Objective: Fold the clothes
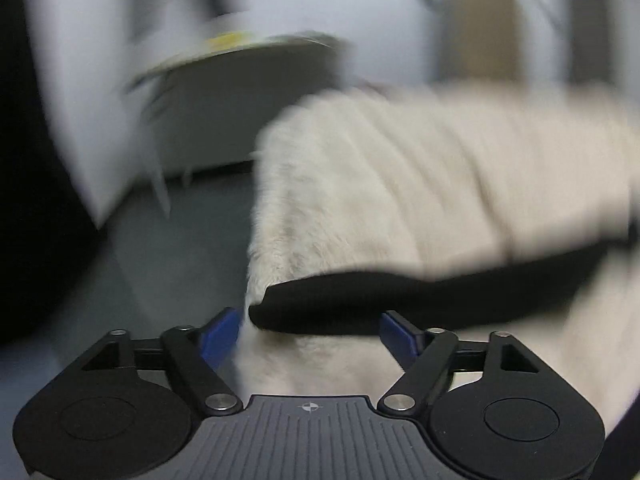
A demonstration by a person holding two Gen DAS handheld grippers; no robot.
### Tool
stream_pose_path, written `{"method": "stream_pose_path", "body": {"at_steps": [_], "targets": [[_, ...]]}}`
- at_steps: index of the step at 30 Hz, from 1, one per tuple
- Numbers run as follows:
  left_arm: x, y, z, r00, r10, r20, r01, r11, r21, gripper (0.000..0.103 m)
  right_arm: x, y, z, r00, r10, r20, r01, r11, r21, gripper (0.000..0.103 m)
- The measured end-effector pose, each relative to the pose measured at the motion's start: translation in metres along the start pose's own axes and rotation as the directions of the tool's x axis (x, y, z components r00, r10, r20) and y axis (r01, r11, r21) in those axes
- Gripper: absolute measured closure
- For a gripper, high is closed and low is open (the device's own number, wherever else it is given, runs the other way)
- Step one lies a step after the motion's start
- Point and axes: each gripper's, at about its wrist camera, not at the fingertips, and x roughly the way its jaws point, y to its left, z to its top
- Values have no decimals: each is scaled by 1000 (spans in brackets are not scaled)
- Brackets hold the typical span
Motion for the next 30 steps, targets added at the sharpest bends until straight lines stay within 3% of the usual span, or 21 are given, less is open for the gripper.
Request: {"method": "stream_pose_path", "body": {"at_steps": [4, 6, 7, 8, 11, 12, 14, 15, 16, 17, 19, 20, 22, 24, 25, 26, 27, 30], "targets": [[24, -9, 5, 999, -36, 9, 34, 982, 186, 43, 2, 16, 5, 1000, -2, -3, 2, 1000, -10, 8], [34, -10, 7, 998, -67, -6, 67, 975, 212, 65, 2, 20, 5, 1000, -7, -8, 7, 1000, -22, 8], [43, -11, 11, 992, -119, -52, 127, 965, 228, 88, 3, 21, 6, 1000, -8, -11, 8, 1000, -25, 8], [44, -11, 14, 987, -139, -76, 153, 961, 229, 95, 3, 21, 6, 1000, -9, -13, 9, 1000, -27, 8], [42, -4, 28, 967, -203, -152, 233, 948, 218, 99, 4, 24, 6, 1000, -13, -16, 13, 999, -32, 8], [34, 7, 38, 952, -244, -183, 278, 942, 190, 99, 4, 25, 6, 1000, -14, -15, 14, 999, -32, 8], [12, 31, 59, 895, -368, -253, 401, 911, 95, 99, 4, 28, 5, 1000, -18, -13, 17, 999, -37, 8], [-4, 49, 74, 842, -469, -266, 490, 872, 15, 99, 4, 29, 5, 1000, -20, -13, 19, 999, -40, 8], [-29, 74, 93, 787, -575, -226, 575, 815, -69, 99, 5, 30, 5, 1000, -22, -12, 21, 999, -43, 8], [-39, 85, 100, 762, -616, -197, 609, 786, -104, 99, 5, 31, 5, 1000, -23, -13, 22, 999, -45, 8], [-74, 131, 125, 692, -718, -73, 697, 691, -192, 99, 7, 34, 5, 1000, -25, -16, 24, 999, -48, 8], [-82, 146, 132, 694, -718, -50, 696, 686, -212, 99, 7, 36, 6, 1000, -25, -17, 24, 999, -49, 8], [-71, 169, 133, 741, -666, -79, 621, 726, -297, 98, 9, 38, 6, 999, -26, -19, 25, 998, -52, 8], [-48, 186, 125, 782, -606, -147, 513, 759, -402, 91, 9, 39, 7, 999, -27, -18, 26, 998, -53, 8], [-36, 187, 118, 804, -558, -205, 442, 792, -421, 83, 9, 40, 7, 999, -28, -17, 27, 998, -54, 8], [-25, 185, 111, 823, -499, -271, 367, 832, -417, 70, 9, 41, 7, 999, -28, -16, 27, 998, -53, 8], [0, 173, 92, 842, -327, -429, 193, 925, -326, 67, 9, 42, 7, 999, -28, -15, 27, 998, -53, 8], [17, 148, 70, 845, -182, -503, 108, 979, -173, 62, 10, 44, 7, 1000, -28, -14, 27, 998, -51, 8]]}}
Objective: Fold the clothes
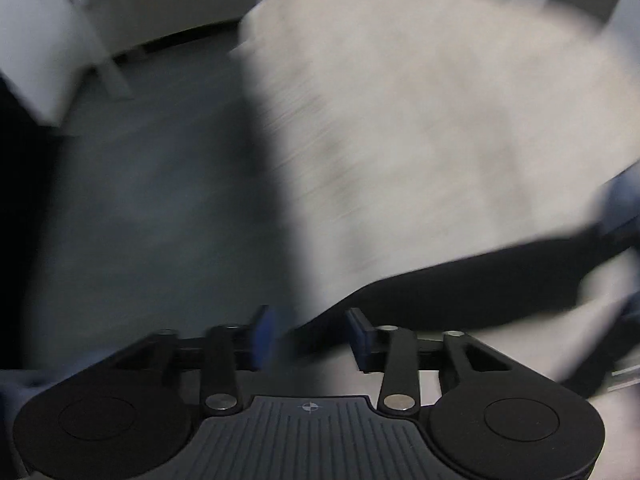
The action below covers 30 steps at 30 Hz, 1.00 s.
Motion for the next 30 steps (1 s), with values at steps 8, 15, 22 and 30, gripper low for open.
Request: {"method": "stream_pose_path", "body": {"at_steps": [8, 15, 22, 30], "targets": [[4, -79, -80, 944, -15, 330, -175, 824, 538, 31, 2, 3, -1, 1000, 1, 4, -1, 1000, 2, 8], [54, -129, -105, 863, 38, 503, -435, 561, 705, 45, 2, 5, 0, 1000, -1, 2, 1, 1000, 0, 8], [86, -149, -89, 863, 48, 504, -445, 545, 711, 100, 2, 7, 0, 1000, -5, 1, 5, 1000, -6, 8], [-26, -124, -38, 947, -236, 217, 28, 734, 678, 100, 2, 8, 0, 1000, -9, 0, 9, 1000, -12, 8]]}}
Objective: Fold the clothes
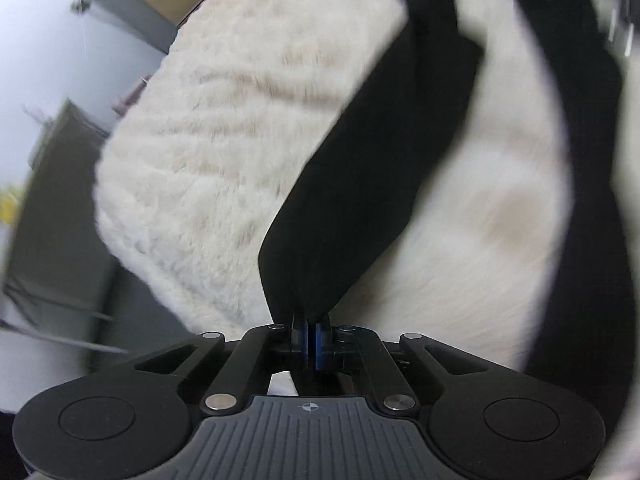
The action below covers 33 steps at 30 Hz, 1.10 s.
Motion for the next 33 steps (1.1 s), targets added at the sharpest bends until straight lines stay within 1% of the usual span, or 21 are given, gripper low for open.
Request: {"method": "stream_pose_path", "body": {"at_steps": [1, 2, 3, 4, 5, 7, 9, 12, 14, 16, 17, 19, 20, 22, 23, 24, 25, 27, 29, 32, 33], "targets": [[-32, 19, 15, 992, -118, 36, 121, 987, -104, 100, 0, 0, 0, 1000, 0, -1, 0, 1000, -1, 8], [-38, 21, 16, 988, -149, 45, 153, 980, -128, 100, 0, 0, 0, 1000, -1, -1, 1, 1000, -1, 8], [-56, 39, 23, 961, -259, 100, 275, 938, -213, 100, 0, 1, 0, 1000, -1, -2, 1, 1000, -2, 8], [-76, 63, 28, 915, -354, 196, 398, 871, -288, 100, 0, 1, 0, 1000, -1, -2, 1, 1000, -2, 8], [-83, 74, 29, 891, -388, 237, 448, 836, -317, 100, 0, 0, 1, 1000, -1, -2, 1, 1000, -2, 8], [-91, 129, 18, 812, -425, 400, 575, 699, -426, 100, 0, 1, 1, 1000, -1, -2, 1, 1000, -2, 8], [-70, 166, -7, 814, -401, 420, 581, 590, -561, 100, 0, 1, 1, 1000, -2, -1, 2, 1000, -2, 8], [-17, 180, -58, 886, -394, 244, 430, 503, -749, 100, 0, 1, 1, 1000, -2, 1, 2, 1000, -2, 8], [12, 180, -85, 907, -402, 123, 320, 470, -823, 100, -1, 1, 0, 1000, -3, 2, 3, 1000, -2, 8], [54, 156, -120, 884, -466, -26, 223, 471, -854, 100, -1, 1, 0, 1000, -4, 4, 4, 1000, -1, 8], [61, 148, -124, 877, -479, -45, 219, 480, -850, 100, -1, 2, 0, 1000, -4, 4, 4, 1000, -1, 8], [70, 120, -126, 880, -468, -82, 227, 566, -793, 96, -2, 2, -1, 1000, -4, 5, 4, 1000, -1, 8], [68, 113, -123, 889, -449, -85, 228, 598, -768, 84, -2, 2, -1, 1000, -4, 5, 4, 1000, -1, 8], [51, 82, -103, 948, -304, -90, 193, 778, -598, 64, 0, 2, 1, 1000, -4, 3, 4, 1000, -2, 8], [46, 71, -97, 963, -257, -85, 175, 829, -532, 56, 1, 2, 2, 1000, -4, 2, 4, 1000, -2, 8], [36, 51, -86, 987, -151, -61, 114, 908, -402, 55, 2, 2, 3, 1000, -4, 1, 4, 1000, -3, 8], [27, 31, -76, 998, -53, -24, 44, 960, -277, 54, 2, 2, 3, 1000, -5, 0, 4, 1000, -3, 8], [17, 12, -65, 998, 54, 36, -46, 978, -204, 53, 2, 2, 3, 1000, -5, -2, 5, 1000, -4, 8], [4, 0, -56, 984, 116, 135, -79, 964, -253, 53, 2, 3, 4, 1000, -7, -2, 7, 1000, -7, 8], [-22, -28, -50, 924, 243, 294, -102, 900, -424, 53, 2, 5, 8, 1000, -19, -15, 18, 999, -29, 8], [-36, -50, -50, 871, 353, 342, -140, 845, -517, 52, 1, 7, 11, 999, -24, -24, 23, 999, -42, 8]]}}
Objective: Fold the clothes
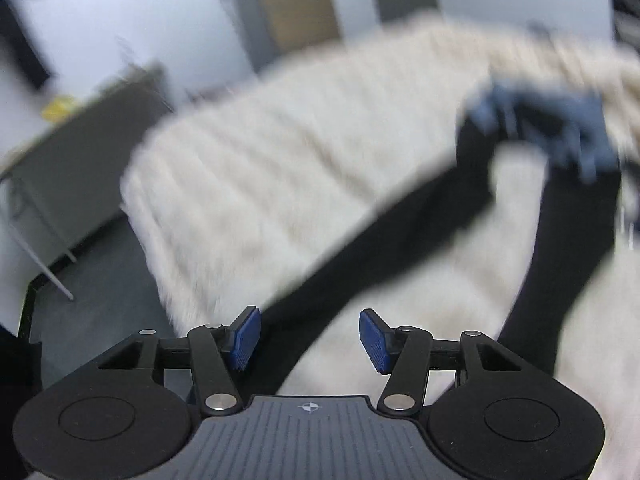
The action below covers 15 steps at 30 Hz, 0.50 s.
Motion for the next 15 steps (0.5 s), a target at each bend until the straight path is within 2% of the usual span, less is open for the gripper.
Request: {"method": "stream_pose_path", "body": {"at_steps": [3, 5, 6, 7, 8, 10, 11, 12, 14, 15], "targets": [[-40, -36, -12, 991, 96, 97, -86, 992, -95, 50, -4, 3, 10, 1000, -8, -15, 8, 1000, -21, 8], [-65, -54, -20, 976, 167, 136, -142, 974, -174, 49, -32, 11, 40, 993, 73, 94, -67, 996, -66, 8], [-79, -60, -30, 965, 210, 158, -171, 958, -232, 49, -46, 15, 56, 978, 132, 163, -119, 989, -87, 5], [-95, -62, -41, 950, 254, 182, -189, 931, -313, 48, -57, 20, 73, 954, 183, 236, -159, 980, -118, 0], [-111, -63, -52, 933, 298, 203, -201, 898, -392, 42, -62, 22, 80, 942, 204, 268, -173, 976, -134, 0], [-132, -68, -76, 892, 373, 254, -196, 828, -526, 34, -55, 43, 128, 871, 334, 361, -241, 930, -279, 0], [-142, -71, -87, 870, 409, 275, -188, 790, -583, 32, -38, 56, 147, 868, 374, 326, -257, 901, -349, 0], [-148, -73, -92, 859, 417, 297, -181, 791, -585, 32, -14, 74, 163, 886, 398, 237, -275, 863, -423, 1], [-157, -68, -90, 849, 421, 319, -178, 797, -577, 28, 43, 106, 178, 922, 387, 9, -319, 773, -549, 25], [-157, -63, -91, 846, 422, 327, -170, 793, -585, 28, 70, 118, 179, 930, 358, -80, -333, 733, -593, 52]]}}
